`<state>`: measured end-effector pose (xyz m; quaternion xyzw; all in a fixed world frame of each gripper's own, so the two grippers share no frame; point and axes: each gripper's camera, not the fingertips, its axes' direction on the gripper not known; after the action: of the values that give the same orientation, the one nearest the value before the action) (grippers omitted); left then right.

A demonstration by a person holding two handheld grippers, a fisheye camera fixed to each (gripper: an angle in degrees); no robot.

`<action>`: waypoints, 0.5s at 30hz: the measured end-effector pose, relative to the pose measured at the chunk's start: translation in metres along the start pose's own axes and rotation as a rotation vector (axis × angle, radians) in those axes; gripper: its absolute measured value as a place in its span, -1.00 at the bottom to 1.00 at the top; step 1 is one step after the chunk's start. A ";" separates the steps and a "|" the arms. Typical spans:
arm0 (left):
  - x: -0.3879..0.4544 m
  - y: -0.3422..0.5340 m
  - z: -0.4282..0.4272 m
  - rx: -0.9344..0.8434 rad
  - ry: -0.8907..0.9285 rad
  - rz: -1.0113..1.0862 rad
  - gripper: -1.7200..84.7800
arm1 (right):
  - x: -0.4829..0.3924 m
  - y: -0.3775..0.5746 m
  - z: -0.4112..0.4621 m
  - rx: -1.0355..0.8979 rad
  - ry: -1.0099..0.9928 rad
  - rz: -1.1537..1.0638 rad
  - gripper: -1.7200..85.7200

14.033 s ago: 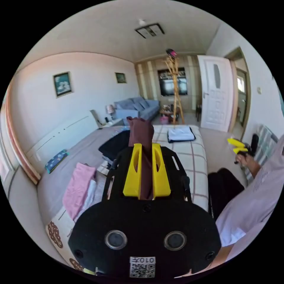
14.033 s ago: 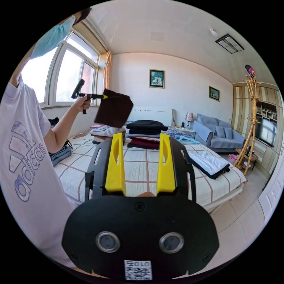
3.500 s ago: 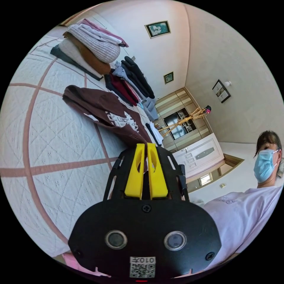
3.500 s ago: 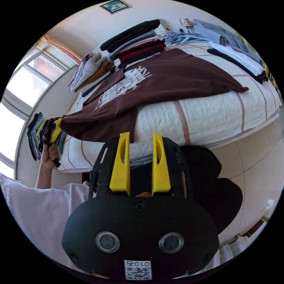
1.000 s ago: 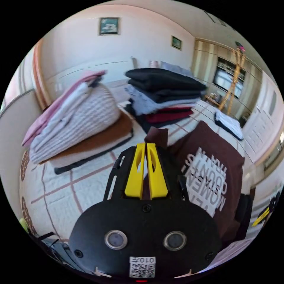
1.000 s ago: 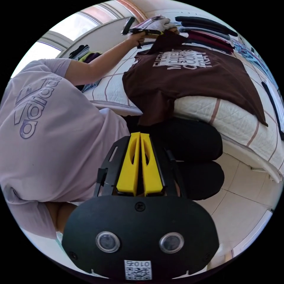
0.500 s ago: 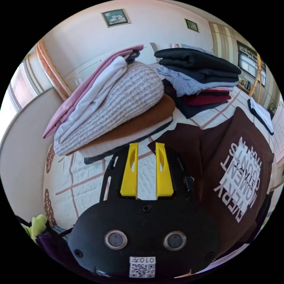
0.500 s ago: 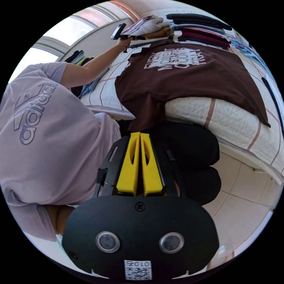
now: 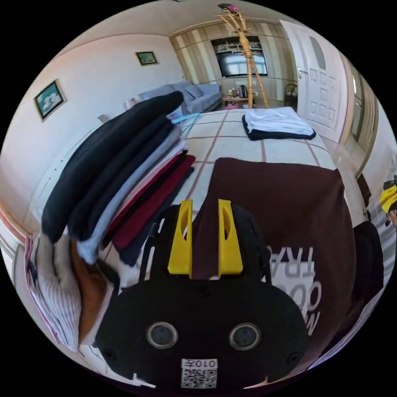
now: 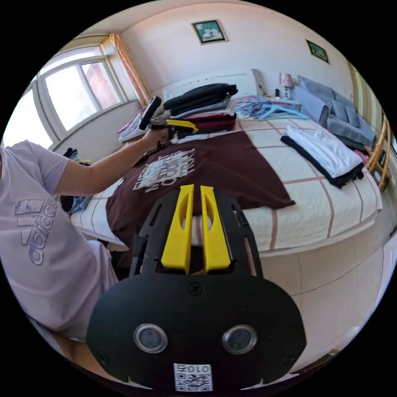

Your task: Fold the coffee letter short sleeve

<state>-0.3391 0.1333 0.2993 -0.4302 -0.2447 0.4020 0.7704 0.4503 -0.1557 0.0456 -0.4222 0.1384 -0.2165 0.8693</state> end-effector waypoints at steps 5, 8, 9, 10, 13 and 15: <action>0.015 -0.076 0.095 -0.127 0.022 -0.031 -0.69 | 0.052 0.005 -0.014 0.074 0.090 0.198 -0.76; 0.017 -0.091 0.133 -0.187 -0.019 -0.037 -0.69 | 0.078 0.010 -0.023 0.114 0.125 0.288 -0.75; 0.016 -0.092 0.139 -0.200 -0.031 -0.042 -0.70 | 0.087 0.011 -0.024 0.115 0.131 0.309 -0.76; 0.013 -0.094 0.147 -0.216 -0.038 -0.056 -0.71 | 0.091 0.011 -0.024 0.116 0.134 0.318 -0.76; 0.004 -0.090 0.157 -0.216 0.034 -0.076 -0.78 | 0.112 0.010 -0.016 0.106 0.139 0.365 -0.76; 0.002 -0.083 0.156 -0.195 0.092 -0.067 -0.83 | 0.125 0.006 -0.007 0.077 0.105 0.388 -0.76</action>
<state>-0.4171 0.1822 0.4500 -0.5128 -0.2611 0.3299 0.7483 0.5581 -0.2186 0.0292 -0.3420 0.2538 -0.0718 0.9019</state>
